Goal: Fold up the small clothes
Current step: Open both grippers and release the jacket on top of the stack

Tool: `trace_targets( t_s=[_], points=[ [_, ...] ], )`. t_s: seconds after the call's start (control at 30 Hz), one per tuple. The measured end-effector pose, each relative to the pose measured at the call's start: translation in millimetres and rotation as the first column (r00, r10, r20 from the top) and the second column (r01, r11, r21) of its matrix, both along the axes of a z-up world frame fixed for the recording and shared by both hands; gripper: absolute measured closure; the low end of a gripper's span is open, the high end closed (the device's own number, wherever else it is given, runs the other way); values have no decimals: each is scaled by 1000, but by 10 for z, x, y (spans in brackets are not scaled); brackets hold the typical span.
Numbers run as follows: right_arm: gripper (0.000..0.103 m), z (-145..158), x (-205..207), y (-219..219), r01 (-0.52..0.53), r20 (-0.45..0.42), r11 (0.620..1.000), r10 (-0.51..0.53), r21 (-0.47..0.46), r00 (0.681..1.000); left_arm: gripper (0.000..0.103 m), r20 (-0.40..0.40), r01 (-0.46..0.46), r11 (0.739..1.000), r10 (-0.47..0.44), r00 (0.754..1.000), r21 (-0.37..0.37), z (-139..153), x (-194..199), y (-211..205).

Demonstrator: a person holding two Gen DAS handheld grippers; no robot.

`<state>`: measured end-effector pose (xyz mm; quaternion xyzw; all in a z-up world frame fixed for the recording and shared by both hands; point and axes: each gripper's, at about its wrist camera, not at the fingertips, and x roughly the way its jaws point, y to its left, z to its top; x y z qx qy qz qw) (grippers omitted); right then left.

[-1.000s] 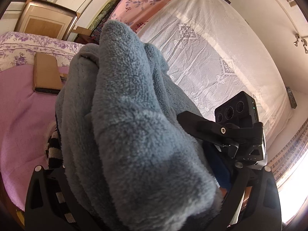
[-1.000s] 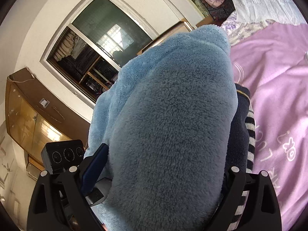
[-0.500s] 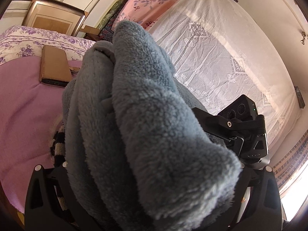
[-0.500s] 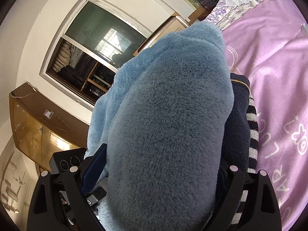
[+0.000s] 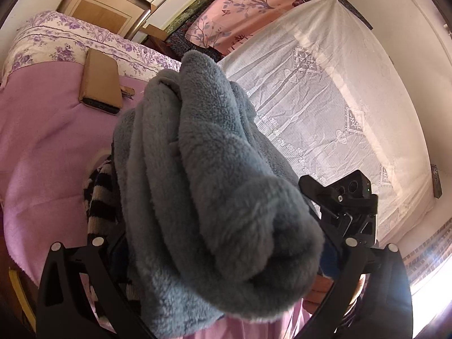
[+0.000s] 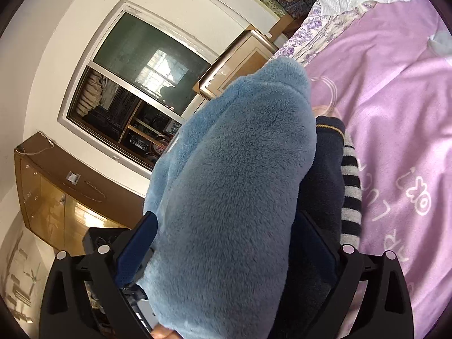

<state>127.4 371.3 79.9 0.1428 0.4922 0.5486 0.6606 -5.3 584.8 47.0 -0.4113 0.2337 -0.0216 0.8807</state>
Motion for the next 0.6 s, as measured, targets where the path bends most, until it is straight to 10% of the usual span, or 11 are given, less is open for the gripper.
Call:
trace_targets(
  t_s=[0.37,0.6],
  points=[
    [5,78,-175,-405,19,118,1000,-20,6,993,5,-77,-58,986,70,995,158,188,-592,-386],
    [4,146,-629,-907,78,291,997,-74,-2,954,5,-131,-139,874,223,966,466,328,-951,-1011]
  ],
)
